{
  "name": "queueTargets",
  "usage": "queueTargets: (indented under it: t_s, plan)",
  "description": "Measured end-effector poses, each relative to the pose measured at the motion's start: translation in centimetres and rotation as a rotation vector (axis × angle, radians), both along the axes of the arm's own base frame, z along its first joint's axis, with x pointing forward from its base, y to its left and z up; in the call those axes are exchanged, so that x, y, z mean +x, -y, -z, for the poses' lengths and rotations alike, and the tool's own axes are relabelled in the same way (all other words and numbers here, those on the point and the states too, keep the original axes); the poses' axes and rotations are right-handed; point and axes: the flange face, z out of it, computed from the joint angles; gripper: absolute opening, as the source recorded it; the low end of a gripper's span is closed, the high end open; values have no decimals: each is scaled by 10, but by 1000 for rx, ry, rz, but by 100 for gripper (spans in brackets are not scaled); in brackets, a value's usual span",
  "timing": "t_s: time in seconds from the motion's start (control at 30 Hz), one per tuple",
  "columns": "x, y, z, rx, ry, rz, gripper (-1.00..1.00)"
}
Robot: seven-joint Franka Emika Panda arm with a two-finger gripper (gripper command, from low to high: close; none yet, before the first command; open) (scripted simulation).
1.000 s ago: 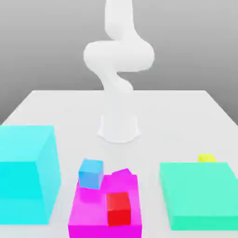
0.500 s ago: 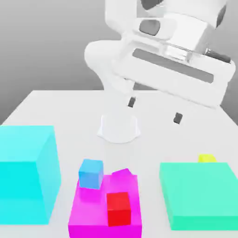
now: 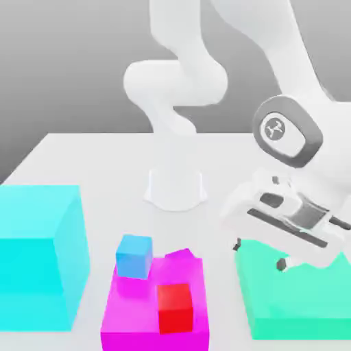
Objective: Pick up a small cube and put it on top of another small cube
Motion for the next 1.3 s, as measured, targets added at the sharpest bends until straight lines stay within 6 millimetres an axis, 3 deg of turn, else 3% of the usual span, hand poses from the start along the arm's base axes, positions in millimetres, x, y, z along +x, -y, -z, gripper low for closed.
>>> queueTargets:
  t_s: [0.13, 0.33, 0.53, 0.7, 0.77, 0.9, 0.93, 1.13, 1.3]
  plan:
    - [-27, -29, 14, 45, -23, 9, 0]
    - [-65, -69, 13, 153, -18, 18, 0]
    - [-127, -90, 22, 294, 14, -117, 0]
    - [-167, -95, 13, 400, 106, -178, 0]
    - [-170, -96, 23, 416, 124, -181, 0]
    - [-172, -97, 63, 422, 127, -182, 0]
    - [-173, -96, 71, 421, 127, -183, -100]
    - [-173, -96, 75, 421, 127, -184, -100]
    - [-171, -97, 34, 425, 130, -181, -100]
